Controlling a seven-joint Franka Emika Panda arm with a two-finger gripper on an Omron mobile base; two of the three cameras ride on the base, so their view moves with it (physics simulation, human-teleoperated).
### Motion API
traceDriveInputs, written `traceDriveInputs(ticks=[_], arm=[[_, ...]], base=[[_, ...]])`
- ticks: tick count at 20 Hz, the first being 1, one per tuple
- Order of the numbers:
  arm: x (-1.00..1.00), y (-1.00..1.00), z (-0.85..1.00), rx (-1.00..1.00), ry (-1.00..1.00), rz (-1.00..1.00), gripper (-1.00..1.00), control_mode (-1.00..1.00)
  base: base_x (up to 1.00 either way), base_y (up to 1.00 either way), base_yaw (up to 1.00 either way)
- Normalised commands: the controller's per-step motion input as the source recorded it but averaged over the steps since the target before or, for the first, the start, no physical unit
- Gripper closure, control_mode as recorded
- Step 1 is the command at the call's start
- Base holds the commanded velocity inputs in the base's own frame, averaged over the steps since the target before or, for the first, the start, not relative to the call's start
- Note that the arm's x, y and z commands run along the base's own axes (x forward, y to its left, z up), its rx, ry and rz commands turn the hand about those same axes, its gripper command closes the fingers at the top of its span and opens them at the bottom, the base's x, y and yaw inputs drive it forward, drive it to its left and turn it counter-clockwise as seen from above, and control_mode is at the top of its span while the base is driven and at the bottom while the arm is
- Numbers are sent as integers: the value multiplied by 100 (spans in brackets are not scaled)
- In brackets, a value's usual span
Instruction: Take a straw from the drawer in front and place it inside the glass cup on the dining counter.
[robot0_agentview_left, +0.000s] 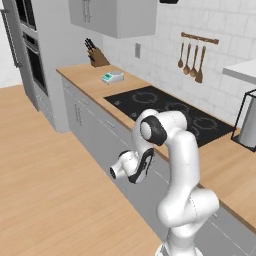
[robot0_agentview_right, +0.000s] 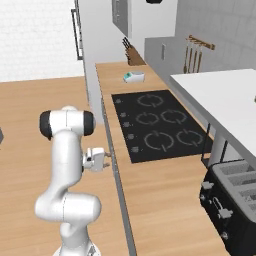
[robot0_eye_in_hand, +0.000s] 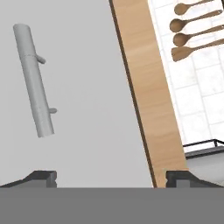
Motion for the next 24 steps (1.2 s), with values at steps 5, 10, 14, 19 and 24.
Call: traceDriveInputs(ticks=[5, 10, 14, 19, 24], arm=[[43, -4, -19, 0, 0, 0, -100, -100], [41, -10, -23, 0, 0, 0, -100, -100], [34, -9, -32, 0, 2, 0, -100, -100], [27, -14, -23, 0, 0, 0, -100, -100], [27, -14, -23, 0, 0, 0, -100, -100]], base=[[0, 0, 0], [0, 0, 0], [0, 0, 0], [0, 0, 0], [0, 0, 0]])
